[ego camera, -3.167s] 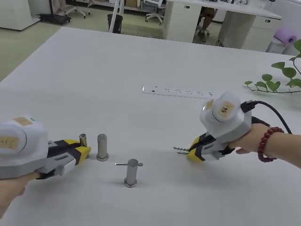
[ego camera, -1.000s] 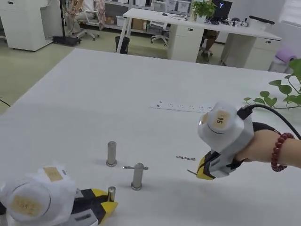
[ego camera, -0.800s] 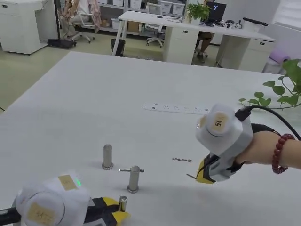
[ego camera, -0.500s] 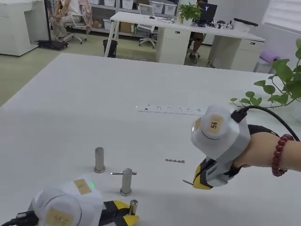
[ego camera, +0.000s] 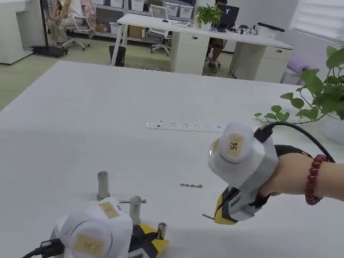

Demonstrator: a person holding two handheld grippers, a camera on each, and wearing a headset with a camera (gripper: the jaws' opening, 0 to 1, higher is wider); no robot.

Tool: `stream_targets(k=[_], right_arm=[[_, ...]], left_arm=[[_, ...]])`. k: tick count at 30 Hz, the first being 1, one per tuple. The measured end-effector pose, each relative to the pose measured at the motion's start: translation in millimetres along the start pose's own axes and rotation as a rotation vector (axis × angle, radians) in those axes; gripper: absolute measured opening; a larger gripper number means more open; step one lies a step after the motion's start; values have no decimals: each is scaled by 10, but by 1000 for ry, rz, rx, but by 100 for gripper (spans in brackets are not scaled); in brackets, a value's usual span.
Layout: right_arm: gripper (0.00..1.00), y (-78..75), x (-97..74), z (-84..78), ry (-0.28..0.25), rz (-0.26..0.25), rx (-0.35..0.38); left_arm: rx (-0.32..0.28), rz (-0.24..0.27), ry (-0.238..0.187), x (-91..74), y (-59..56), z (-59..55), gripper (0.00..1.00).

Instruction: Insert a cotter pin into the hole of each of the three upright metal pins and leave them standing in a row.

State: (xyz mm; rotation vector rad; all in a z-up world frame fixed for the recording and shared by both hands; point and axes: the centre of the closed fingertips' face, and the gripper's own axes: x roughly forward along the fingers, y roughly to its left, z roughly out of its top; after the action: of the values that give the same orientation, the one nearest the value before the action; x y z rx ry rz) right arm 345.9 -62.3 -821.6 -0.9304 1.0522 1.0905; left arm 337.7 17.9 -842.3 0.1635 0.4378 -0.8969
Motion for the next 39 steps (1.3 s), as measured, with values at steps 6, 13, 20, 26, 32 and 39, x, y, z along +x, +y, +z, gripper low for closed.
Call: stream_targets(k=[6,13,20,26,32,39], right_arm=[[2,70,7,57,-2,16,-13],[2,176,38,147,-1,42,-37],[2,262,60,240,0,61,-57],[2,302,76,284,0,72,-68],[2,317,85,350,-11,74,-67],[2,342,82,402,-20,80,-68]], left_arm=[[-3,19,-12,43,-11,22,7],[0,39,-19,51,-18,27,7],[2,73,-24,65,-21,32,7],[-3,97,-26,65,-16,37,7],[-2,112,-25,77,-34,46,7],[-2,122,-27,82,-39,52,7]])
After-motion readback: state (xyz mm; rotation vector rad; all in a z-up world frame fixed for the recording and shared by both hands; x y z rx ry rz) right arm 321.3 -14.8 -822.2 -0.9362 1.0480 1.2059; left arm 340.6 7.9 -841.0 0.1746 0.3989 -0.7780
